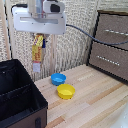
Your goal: Position your gripper near the granola bar, please. Lightly grip the granola bar with your gripping tool. Relocate your gripper along with the granola bar toward the leading division of the caddy with caution. Gently release the granola bar into the leading division of the caddy.
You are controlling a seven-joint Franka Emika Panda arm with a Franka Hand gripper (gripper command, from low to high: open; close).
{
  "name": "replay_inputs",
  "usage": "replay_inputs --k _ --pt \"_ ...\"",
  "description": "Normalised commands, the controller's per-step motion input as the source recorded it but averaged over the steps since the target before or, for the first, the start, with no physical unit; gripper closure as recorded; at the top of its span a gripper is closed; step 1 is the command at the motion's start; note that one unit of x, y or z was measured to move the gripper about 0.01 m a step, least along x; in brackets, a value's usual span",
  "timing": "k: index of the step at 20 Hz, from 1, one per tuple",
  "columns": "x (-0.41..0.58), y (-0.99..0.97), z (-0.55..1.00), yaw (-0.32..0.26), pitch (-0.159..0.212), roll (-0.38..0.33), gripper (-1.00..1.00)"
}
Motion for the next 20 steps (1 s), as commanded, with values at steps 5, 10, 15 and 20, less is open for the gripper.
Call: replay_inputs --k 5,10,15,20 --pt "0.0 0.31 -0.25 -0.298 0.095 0.075 1.0" --pt "0.0 0.38 -0.25 -0.263 0.113 0.085 1.0" --pt "-0.021 0.57 -0.07 -0.17 0.063 0.118 1.0" --pt "-0.065 0.59 0.0 -0.152 0.03 0.133 1.0"
